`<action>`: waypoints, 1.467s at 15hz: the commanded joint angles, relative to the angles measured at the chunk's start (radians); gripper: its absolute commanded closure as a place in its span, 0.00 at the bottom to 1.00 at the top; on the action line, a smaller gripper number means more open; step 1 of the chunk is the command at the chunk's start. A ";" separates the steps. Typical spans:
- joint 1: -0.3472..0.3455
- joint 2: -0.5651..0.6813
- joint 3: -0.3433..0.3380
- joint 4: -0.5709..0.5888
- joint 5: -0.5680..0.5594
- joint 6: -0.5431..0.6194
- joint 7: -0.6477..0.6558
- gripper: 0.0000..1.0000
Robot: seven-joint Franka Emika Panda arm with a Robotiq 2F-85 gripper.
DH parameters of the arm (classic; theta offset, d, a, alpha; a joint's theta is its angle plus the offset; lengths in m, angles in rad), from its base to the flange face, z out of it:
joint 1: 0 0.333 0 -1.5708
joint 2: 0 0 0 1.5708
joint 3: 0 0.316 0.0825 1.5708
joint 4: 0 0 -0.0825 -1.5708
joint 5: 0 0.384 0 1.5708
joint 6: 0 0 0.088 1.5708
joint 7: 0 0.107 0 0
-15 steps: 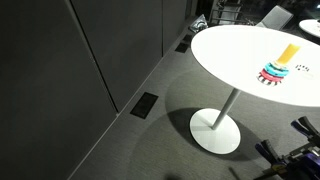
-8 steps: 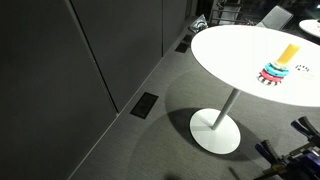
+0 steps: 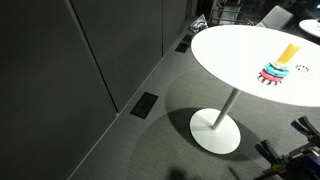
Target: Pick up the green ring from the table and stack it on the rings stacking stand
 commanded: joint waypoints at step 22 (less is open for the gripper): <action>-0.246 0.017 -0.384 0.084 -0.001 0.094 -0.148 0.00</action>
